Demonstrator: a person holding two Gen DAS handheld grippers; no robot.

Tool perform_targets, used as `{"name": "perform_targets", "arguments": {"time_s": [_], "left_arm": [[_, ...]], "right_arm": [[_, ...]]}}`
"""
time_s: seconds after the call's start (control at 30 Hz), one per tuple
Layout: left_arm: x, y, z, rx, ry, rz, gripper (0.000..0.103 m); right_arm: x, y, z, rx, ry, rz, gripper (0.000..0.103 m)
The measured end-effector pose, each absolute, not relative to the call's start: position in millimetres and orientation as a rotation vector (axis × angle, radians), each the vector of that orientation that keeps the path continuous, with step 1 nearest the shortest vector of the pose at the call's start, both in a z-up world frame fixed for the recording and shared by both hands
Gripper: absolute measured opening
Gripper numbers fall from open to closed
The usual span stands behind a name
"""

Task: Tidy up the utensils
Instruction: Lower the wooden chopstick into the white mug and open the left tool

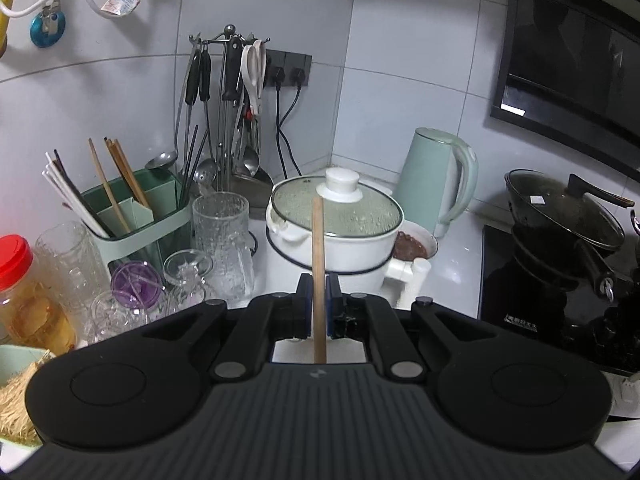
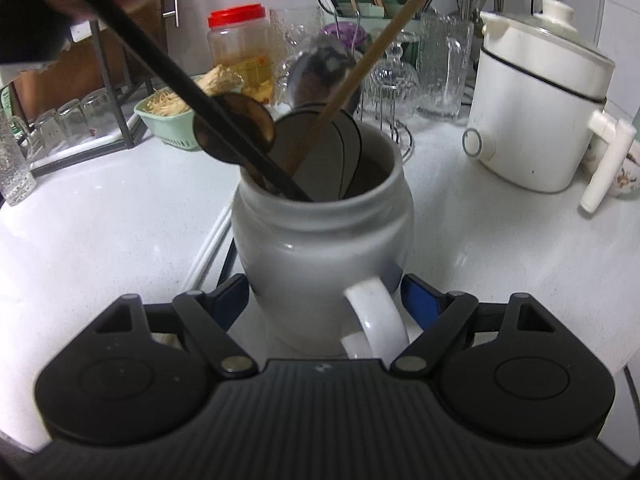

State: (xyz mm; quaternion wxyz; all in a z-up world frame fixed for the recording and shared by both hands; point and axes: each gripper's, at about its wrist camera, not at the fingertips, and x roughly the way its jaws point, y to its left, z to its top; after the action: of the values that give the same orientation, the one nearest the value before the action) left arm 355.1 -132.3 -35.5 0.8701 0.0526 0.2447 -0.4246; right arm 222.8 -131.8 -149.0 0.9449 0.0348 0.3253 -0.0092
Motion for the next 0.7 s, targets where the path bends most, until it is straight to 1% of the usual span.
{"name": "perform_targets", "arguments": {"time_s": [0.4,0.7], "left_arm": [[336.6,-103.5,-24.9,0.121,0.659,-0.908,0.007],[322.2,-83.0,-27.4,0.077,0.827,-0.913,0.007]], "right_arm": [[224.0,-130.5,-149.4,0.069,0.667,-0.014,0.085],[230.4,-131.3,-150.3,0.067,0.68,-0.013,0.085]]}}
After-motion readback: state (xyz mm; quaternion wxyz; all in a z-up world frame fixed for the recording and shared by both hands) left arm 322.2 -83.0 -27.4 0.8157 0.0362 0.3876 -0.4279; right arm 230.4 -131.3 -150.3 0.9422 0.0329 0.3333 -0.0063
